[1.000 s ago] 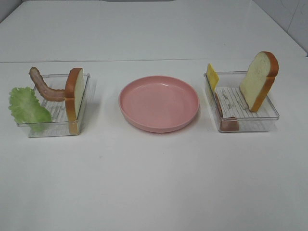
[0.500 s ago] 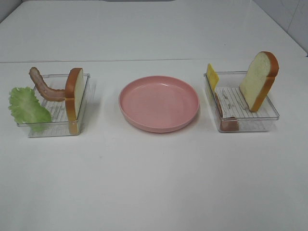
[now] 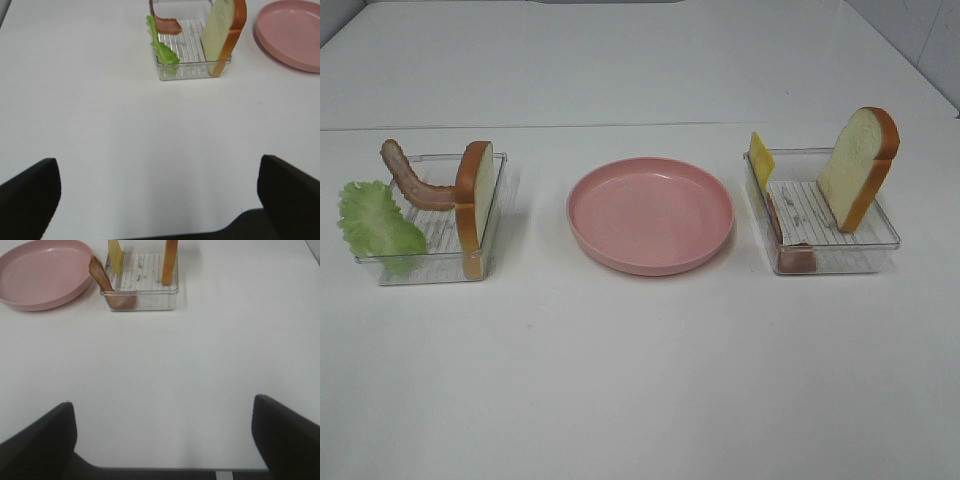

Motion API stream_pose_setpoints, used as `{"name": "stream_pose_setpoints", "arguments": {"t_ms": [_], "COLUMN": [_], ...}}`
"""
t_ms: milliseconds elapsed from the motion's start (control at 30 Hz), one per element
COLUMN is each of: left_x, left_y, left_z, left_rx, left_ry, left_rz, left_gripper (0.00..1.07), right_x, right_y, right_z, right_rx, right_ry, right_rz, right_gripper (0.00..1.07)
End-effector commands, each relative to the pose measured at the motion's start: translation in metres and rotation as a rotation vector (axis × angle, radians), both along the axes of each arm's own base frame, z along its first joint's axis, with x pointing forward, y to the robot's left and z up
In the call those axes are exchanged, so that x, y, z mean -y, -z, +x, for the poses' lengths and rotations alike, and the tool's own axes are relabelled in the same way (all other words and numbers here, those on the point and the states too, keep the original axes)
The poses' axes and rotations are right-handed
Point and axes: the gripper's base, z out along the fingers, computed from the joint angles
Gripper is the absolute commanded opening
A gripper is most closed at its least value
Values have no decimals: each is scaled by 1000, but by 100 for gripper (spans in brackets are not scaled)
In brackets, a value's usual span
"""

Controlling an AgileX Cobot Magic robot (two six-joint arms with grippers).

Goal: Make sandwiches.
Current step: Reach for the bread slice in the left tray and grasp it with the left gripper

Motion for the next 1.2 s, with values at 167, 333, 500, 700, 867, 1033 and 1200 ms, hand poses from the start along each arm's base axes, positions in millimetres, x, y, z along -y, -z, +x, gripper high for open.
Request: {"name": "stream_pose_setpoints", "arguments": {"t_ms": [167, 333, 500, 700, 867, 1033, 1200], "left_x": [-4, -9, -16, -19, -2, 30, 78], "left_y": [-47, -63, -63, -55, -38, -16, 6], "left_z": [75, 134, 212, 286, 320, 344, 364], "left_rx": [-248, -363, -535, -640, -677, -713, -739], "left_ry": [-5, -15, -26, -11, 24, 43, 97], "left_rz": [-14, 10, 54, 54, 9, 8, 15], "left_gripper": [102, 102, 102, 102, 102, 102, 102], "right_x": [0, 0, 0, 0, 0, 0, 0], "right_y": [1, 1, 1, 1, 1, 1, 1], "right_z": [-2, -2, -2, -2, -2, -2, -2], "right_rx": [22, 22, 22, 22, 22, 22, 22], "right_ry": [6, 6, 6, 6, 6, 6, 6], "right_rz": [-7, -7, -7, -7, -7, -7, -7], "right_gripper": [92, 92, 92, 92, 92, 92, 92]}}
